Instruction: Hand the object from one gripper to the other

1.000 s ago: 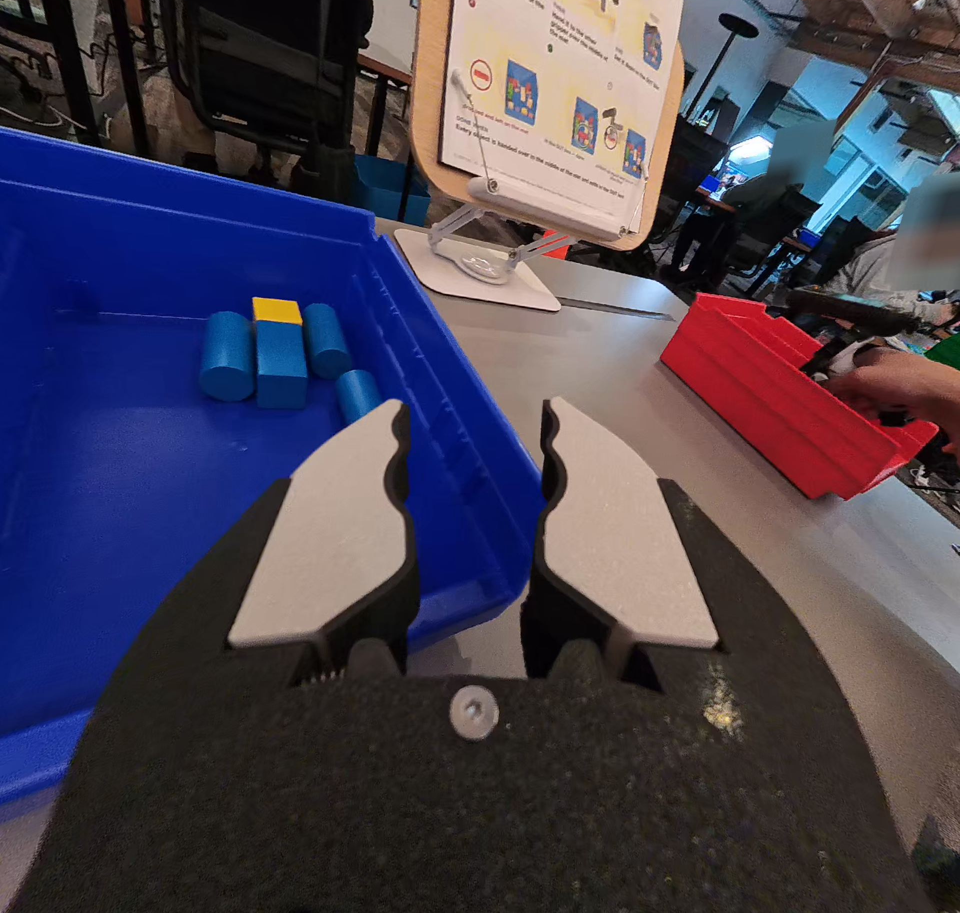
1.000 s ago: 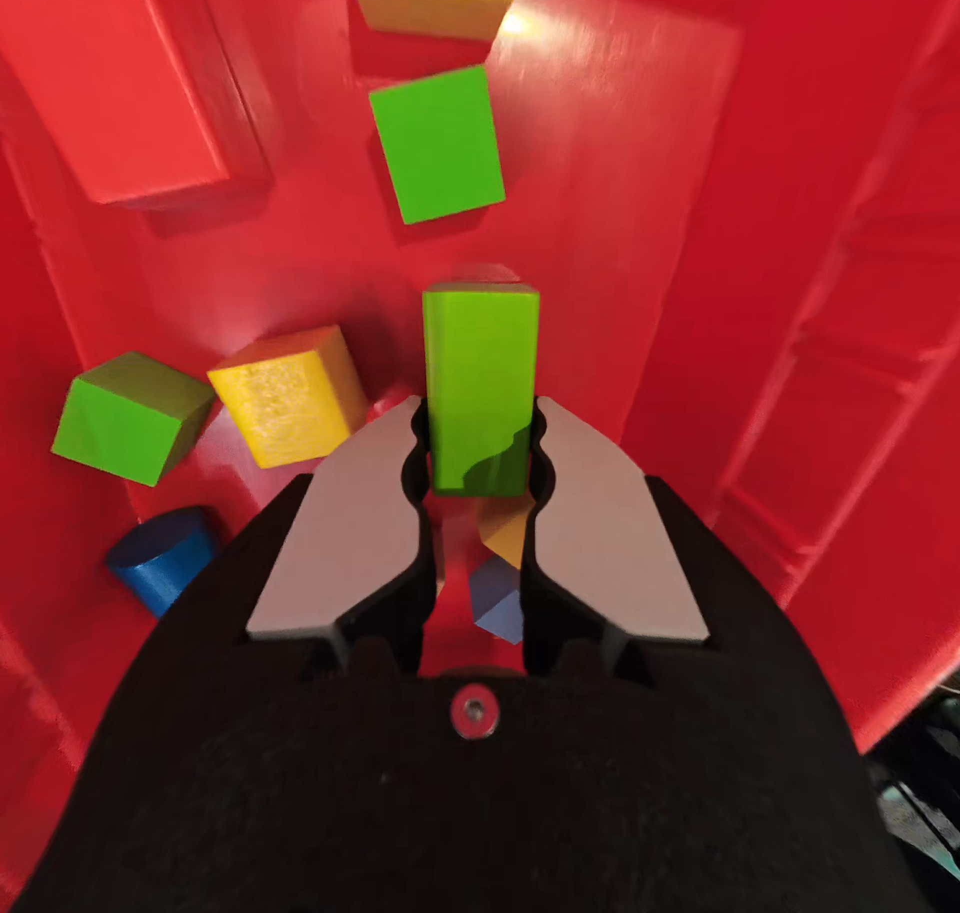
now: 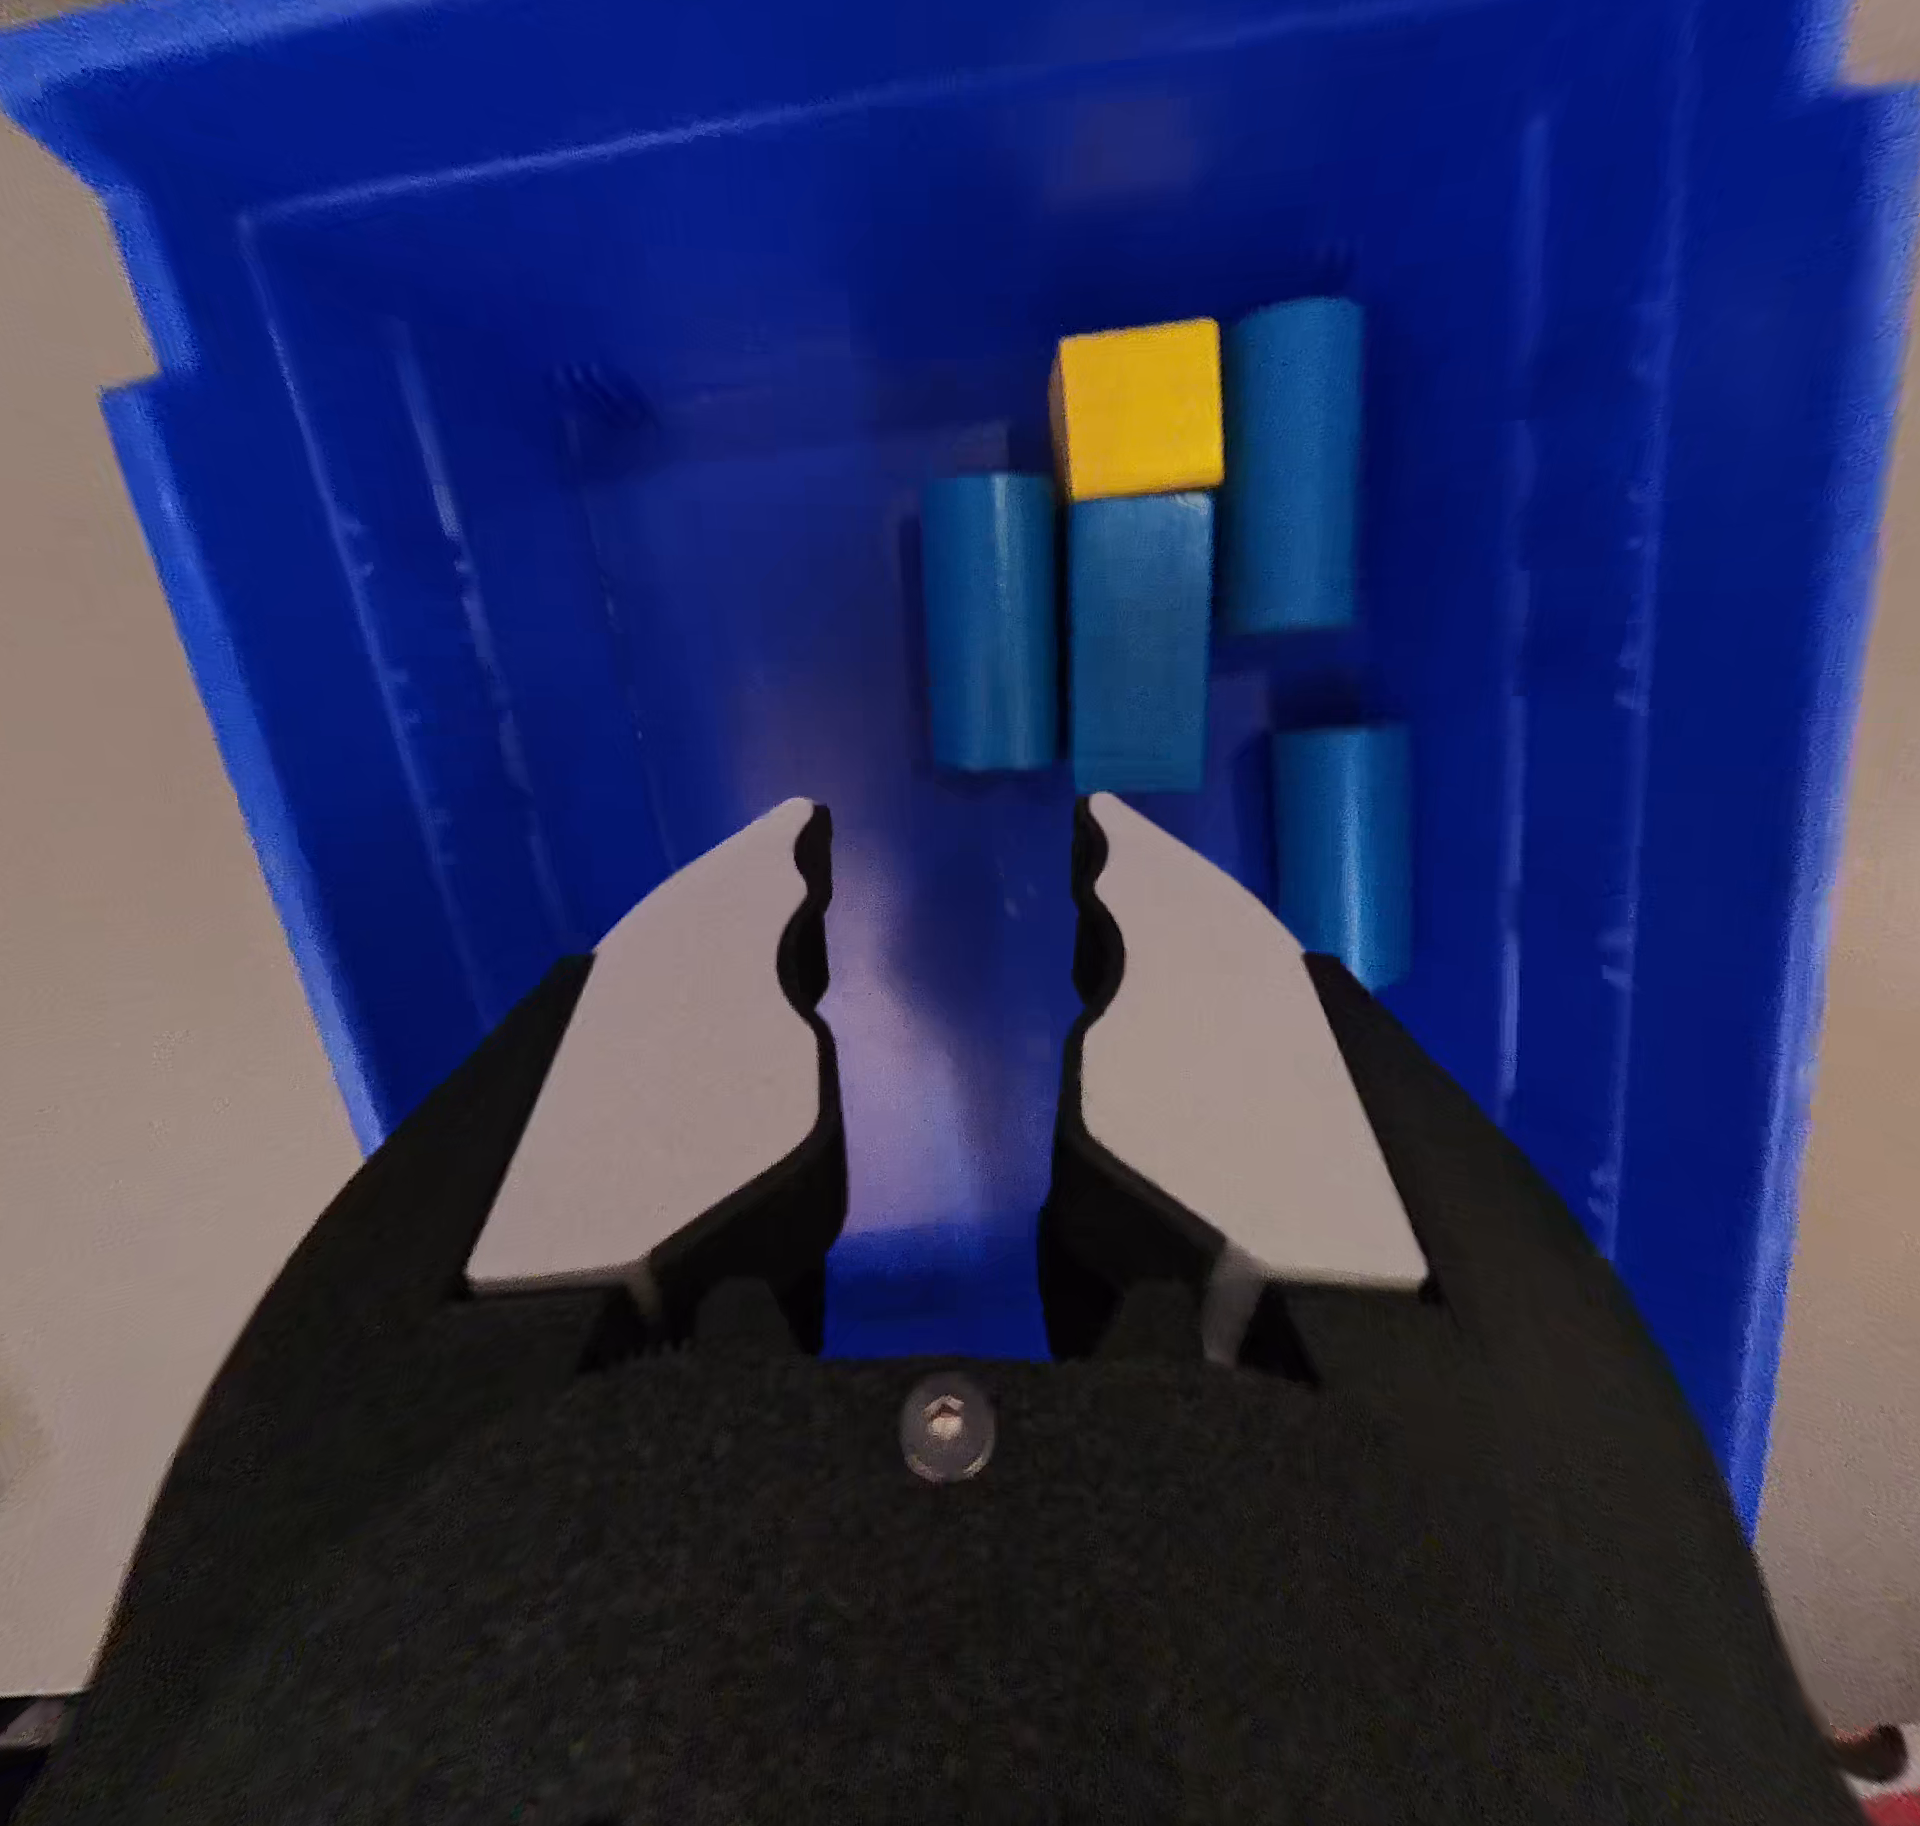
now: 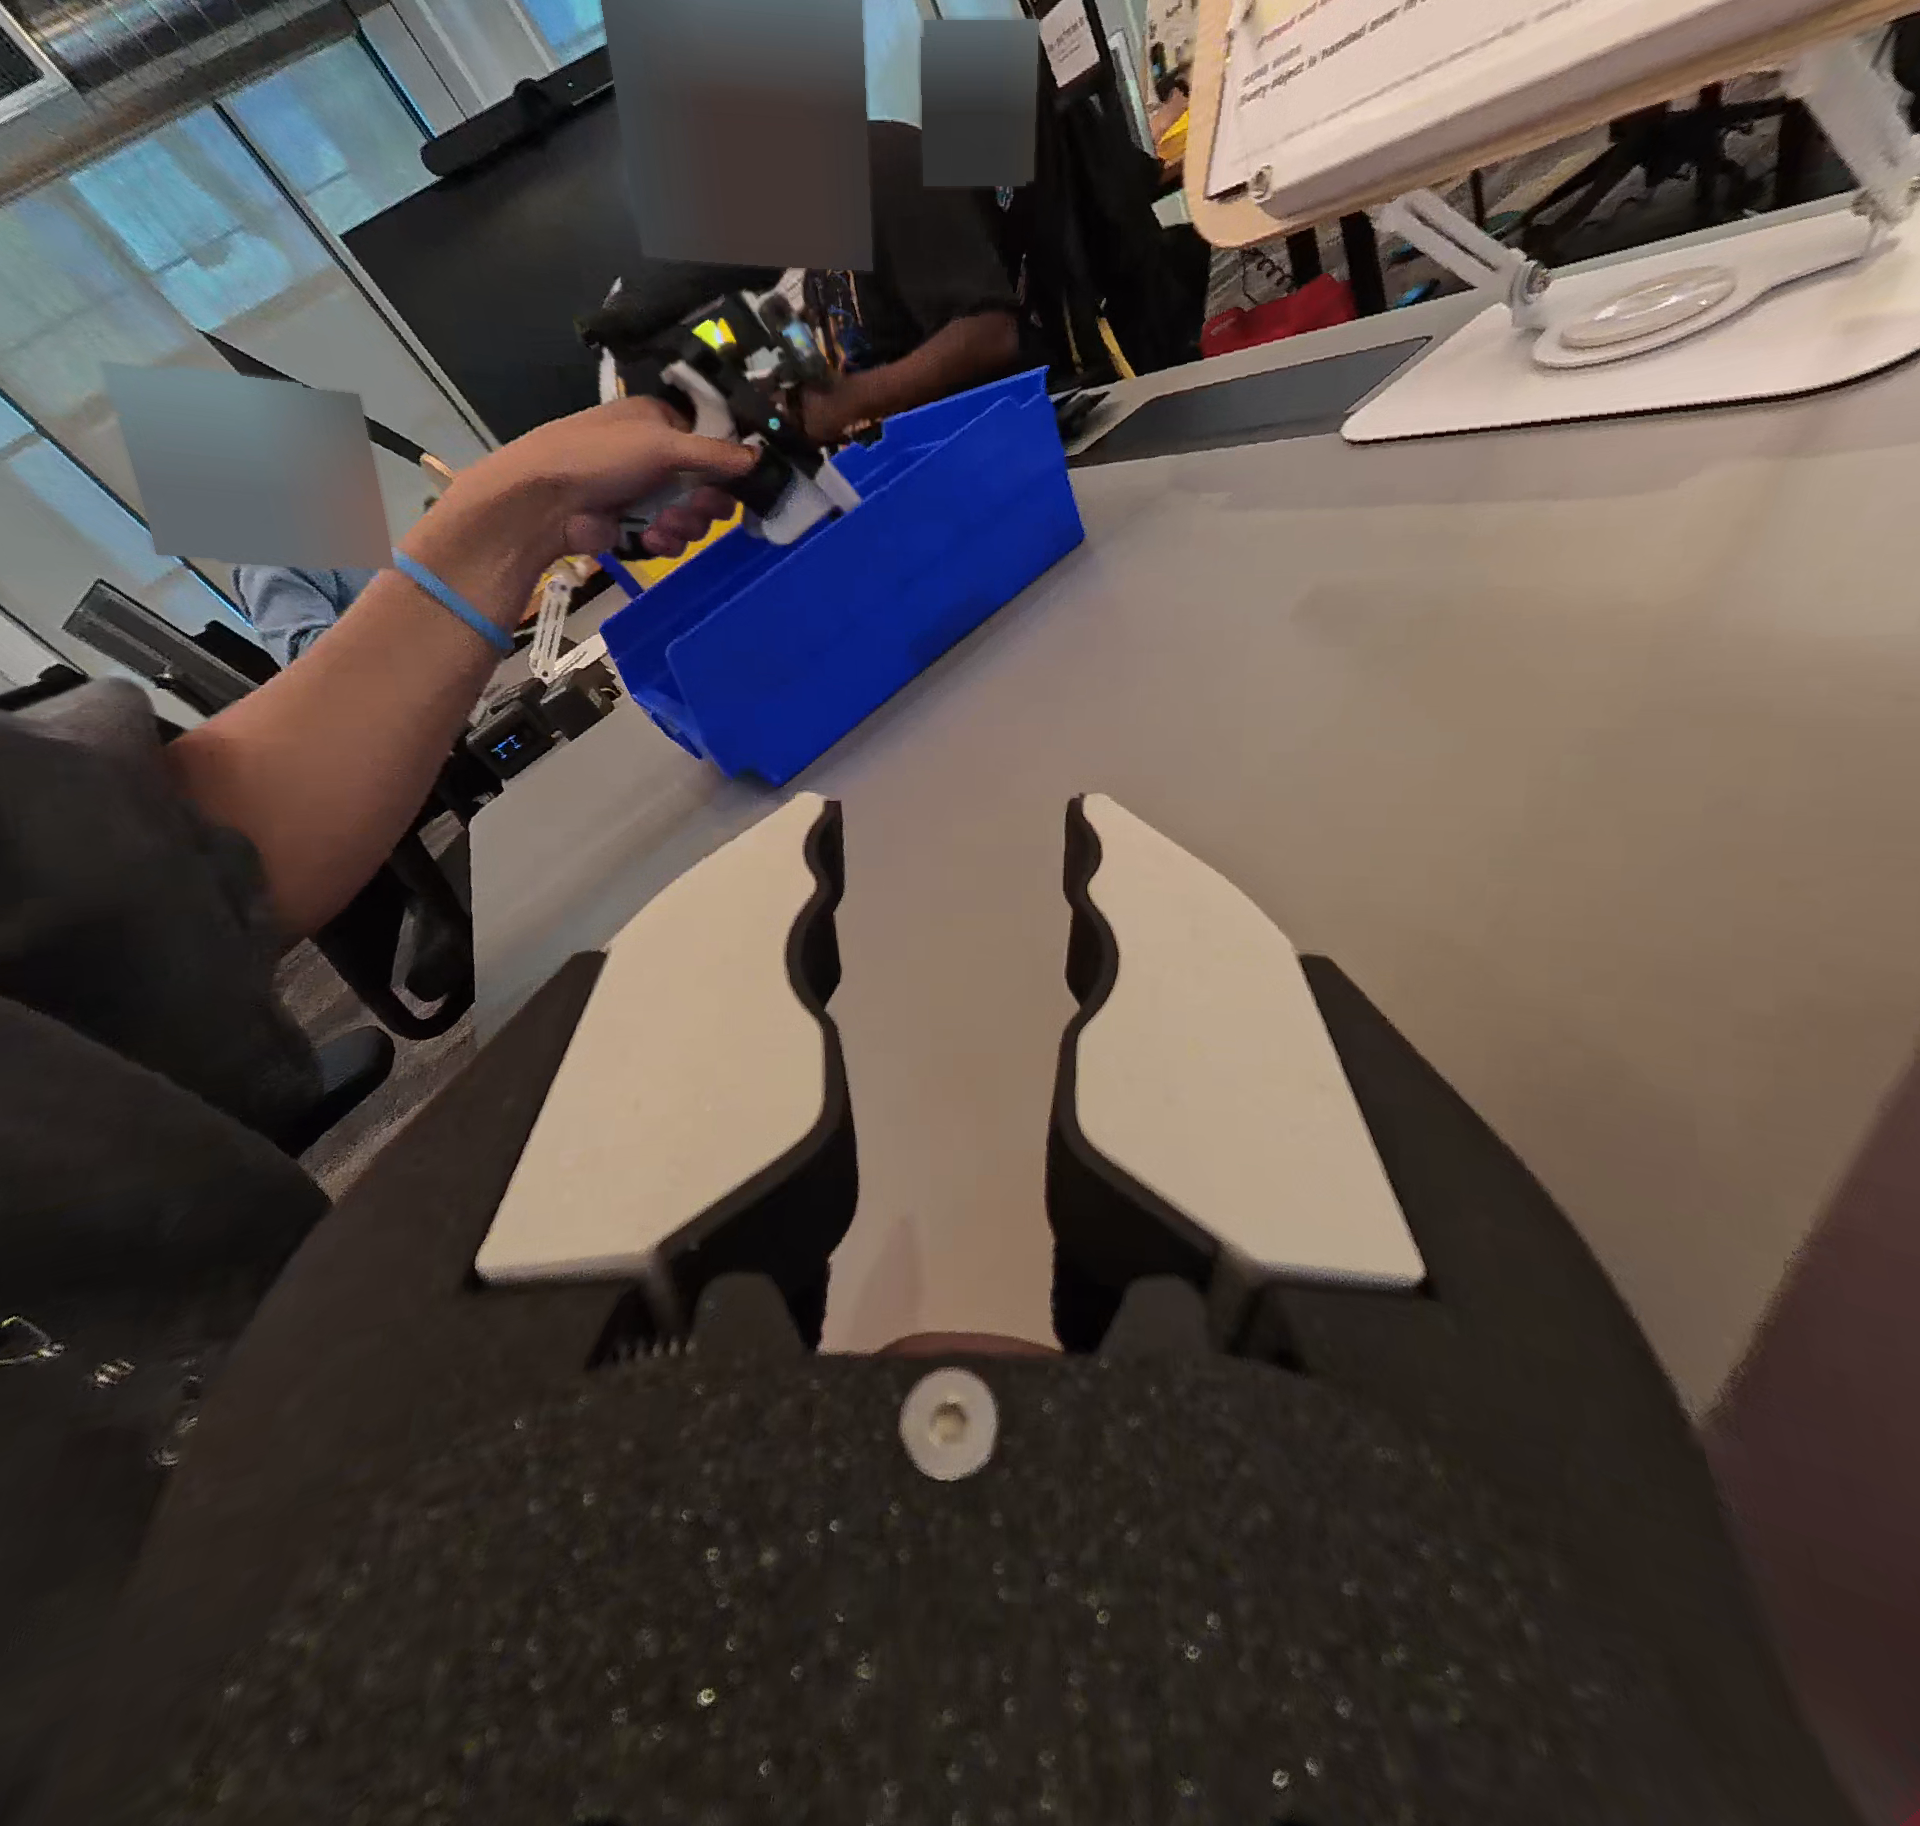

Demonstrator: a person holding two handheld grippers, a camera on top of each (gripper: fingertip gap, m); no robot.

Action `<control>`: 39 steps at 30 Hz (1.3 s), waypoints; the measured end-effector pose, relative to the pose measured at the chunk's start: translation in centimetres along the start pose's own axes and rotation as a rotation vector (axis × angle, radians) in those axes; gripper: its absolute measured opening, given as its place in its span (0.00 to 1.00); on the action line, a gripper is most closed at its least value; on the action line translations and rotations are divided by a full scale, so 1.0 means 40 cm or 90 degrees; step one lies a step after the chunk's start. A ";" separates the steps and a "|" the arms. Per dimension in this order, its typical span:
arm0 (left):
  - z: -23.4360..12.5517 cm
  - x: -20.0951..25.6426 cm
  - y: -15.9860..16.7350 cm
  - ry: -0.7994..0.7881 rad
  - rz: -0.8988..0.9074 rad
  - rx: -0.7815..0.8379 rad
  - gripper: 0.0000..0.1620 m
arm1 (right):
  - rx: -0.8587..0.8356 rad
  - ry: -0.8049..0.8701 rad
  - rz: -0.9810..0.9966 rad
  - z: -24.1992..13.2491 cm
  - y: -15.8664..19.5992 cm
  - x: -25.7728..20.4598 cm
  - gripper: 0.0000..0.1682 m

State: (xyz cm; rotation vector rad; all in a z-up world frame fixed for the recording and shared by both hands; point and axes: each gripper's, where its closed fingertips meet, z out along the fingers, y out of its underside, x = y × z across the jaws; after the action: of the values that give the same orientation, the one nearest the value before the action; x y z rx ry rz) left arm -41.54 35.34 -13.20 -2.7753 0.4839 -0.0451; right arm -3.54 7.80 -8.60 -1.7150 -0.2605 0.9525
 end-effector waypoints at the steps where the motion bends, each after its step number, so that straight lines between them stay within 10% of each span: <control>1: 0.014 -0.002 -0.011 0.004 -0.004 -0.013 0.27 | -0.001 0.006 0.004 -0.010 0.004 0.008 0.24; 27: 0.115 -0.023 0.000 0.030 0.025 -0.075 0.20 | -0.020 -0.012 -0.001 -0.001 0.016 -0.008 0.24; 39: -0.367 0.360 0.011 0.735 -0.040 0.301 0.20 | -0.043 -0.043 -0.205 0.128 -0.064 -0.024 0.32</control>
State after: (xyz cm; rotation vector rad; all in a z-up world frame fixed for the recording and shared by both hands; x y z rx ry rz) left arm -29.38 25.61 0.21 -2.0349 0.5235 -1.5779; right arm -7.05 11.78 -6.25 -1.6417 -0.5992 0.7702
